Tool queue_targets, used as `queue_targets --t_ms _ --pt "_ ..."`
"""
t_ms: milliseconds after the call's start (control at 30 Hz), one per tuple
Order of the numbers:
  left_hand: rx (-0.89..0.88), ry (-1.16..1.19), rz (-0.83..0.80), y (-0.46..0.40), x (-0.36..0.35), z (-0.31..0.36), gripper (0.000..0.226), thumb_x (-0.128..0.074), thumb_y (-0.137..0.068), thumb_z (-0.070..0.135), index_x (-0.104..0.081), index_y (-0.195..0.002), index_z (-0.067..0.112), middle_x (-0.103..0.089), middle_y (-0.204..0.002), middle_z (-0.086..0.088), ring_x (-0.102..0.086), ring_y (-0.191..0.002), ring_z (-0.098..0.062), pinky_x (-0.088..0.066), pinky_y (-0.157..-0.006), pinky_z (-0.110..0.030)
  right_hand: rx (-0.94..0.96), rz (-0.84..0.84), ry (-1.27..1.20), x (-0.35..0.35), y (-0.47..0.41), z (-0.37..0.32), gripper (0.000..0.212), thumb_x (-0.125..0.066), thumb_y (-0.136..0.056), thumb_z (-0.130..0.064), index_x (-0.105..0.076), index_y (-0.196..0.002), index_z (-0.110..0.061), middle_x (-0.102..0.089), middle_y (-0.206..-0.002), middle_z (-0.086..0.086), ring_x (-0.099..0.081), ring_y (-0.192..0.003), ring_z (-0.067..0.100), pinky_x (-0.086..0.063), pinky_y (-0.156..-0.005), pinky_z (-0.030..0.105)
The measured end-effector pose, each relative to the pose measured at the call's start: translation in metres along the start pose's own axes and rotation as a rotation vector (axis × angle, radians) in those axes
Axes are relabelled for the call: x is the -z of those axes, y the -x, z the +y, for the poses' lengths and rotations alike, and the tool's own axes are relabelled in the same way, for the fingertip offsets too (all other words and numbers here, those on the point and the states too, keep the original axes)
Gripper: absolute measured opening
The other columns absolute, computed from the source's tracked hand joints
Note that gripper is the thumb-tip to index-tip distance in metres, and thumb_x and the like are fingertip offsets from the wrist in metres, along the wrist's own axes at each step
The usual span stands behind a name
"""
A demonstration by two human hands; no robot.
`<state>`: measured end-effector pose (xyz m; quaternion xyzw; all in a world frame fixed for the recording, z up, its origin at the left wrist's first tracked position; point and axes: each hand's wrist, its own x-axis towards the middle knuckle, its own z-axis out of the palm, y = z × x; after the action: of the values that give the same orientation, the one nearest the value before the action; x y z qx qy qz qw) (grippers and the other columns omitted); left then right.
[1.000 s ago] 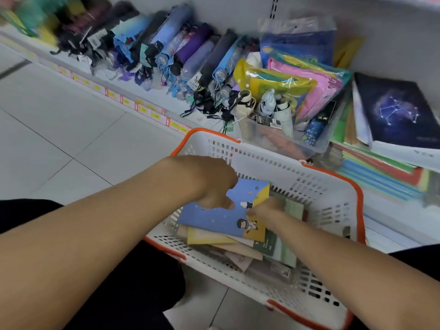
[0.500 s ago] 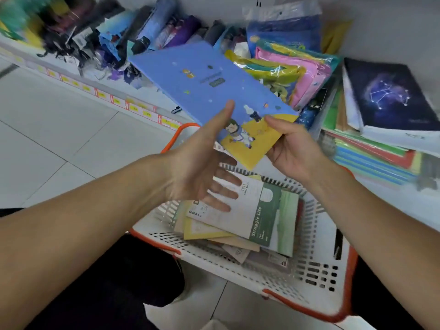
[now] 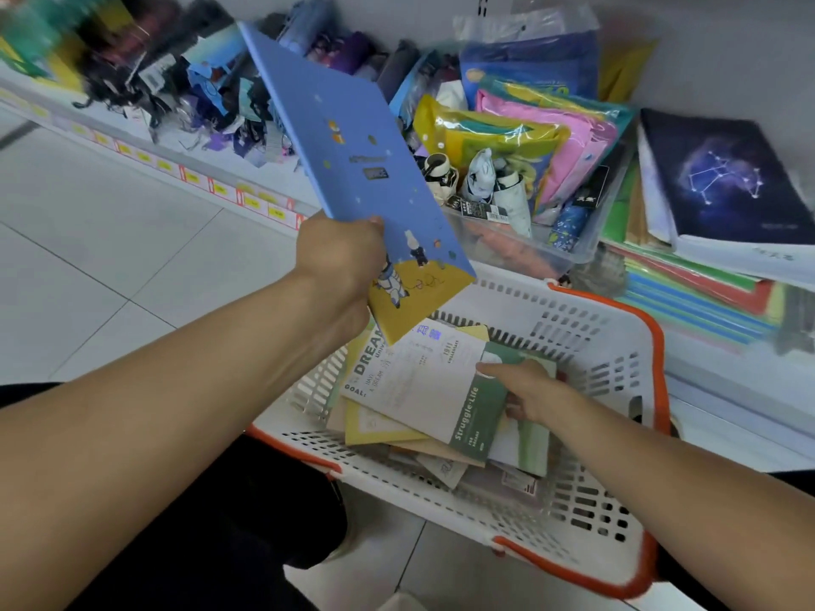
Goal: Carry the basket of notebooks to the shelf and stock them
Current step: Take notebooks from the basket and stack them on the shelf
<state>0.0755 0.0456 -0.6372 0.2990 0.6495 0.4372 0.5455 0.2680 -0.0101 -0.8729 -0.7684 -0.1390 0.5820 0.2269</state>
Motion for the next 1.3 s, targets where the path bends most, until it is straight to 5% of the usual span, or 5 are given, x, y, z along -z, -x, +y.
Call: queue_targets --t_ms 367,633,833,1033,1300 --pt "-0.053 0.106 0.108 -0.021 0.023 0.016 0.021 -0.053 -0.097 0.008 -0.056 -0.116 0.017 -0.066 -0.097 0.000 -0.068 -0.085 -0.025 -0.059 -0.079 -0.036 0.756 0.030 0.217 -0.002 0.068 -0.097 0.018 -0.056 -0.091 -0.006 -0.045 -0.078 -0.003 -0.057 -0.081 0.026 -0.066 -0.069 0.034 -0.058 -0.061 0.057" --pt "-0.145 0.201 0.255 -0.036 0.045 0.041 0.035 -0.049 -0.094 0.002 -0.057 -0.127 0.010 -0.066 -0.108 -0.006 -0.059 -0.076 -0.024 -0.045 -0.069 -0.031 1.198 -0.039 -0.235 0.071 0.274 -0.234 0.023 -0.047 -0.095 -0.001 -0.047 -0.076 -0.015 -0.064 -0.057 -0.003 -0.064 -0.049 0.013 -0.049 -0.040 0.024" --pt "0.026 0.453 -0.063 -0.012 0.046 0.056 0.016 -0.047 -0.101 0.011 -0.063 -0.102 0.010 -0.068 -0.097 -0.011 -0.065 -0.082 -0.031 -0.054 -0.067 -0.040 1.184 -0.144 -0.609 0.082 0.299 -0.221 0.008 -0.048 -0.099 -0.007 -0.053 -0.100 -0.013 -0.071 -0.082 0.002 -0.067 -0.064 0.011 -0.052 -0.050 0.023" --pt "0.050 0.567 -0.453 0.016 0.041 0.064 0.084 -0.040 -0.073 0.074 -0.054 -0.136 0.020 -0.062 -0.131 -0.012 -0.061 -0.118 -0.035 -0.048 -0.096 -0.050 1.083 -0.040 -0.537 0.042 0.268 -0.189 0.020 -0.051 -0.099 0.000 -0.041 -0.083 -0.009 -0.066 -0.094 0.031 -0.073 -0.086 0.031 -0.057 -0.056 0.027" --pt "-0.180 0.456 -0.364 0.036 0.050 0.092 0.037 -0.060 -0.091 0.016 -0.060 -0.128 0.011 -0.070 -0.118 -0.011 -0.067 -0.107 -0.032 -0.053 -0.093 -0.050 1.056 0.085 -0.023 0.058 0.276 -0.203 0.021 -0.071 -0.085 -0.010 -0.056 -0.098 -0.017 -0.065 -0.100 0.012 -0.061 -0.080 0.022 -0.049 -0.070 0.038"
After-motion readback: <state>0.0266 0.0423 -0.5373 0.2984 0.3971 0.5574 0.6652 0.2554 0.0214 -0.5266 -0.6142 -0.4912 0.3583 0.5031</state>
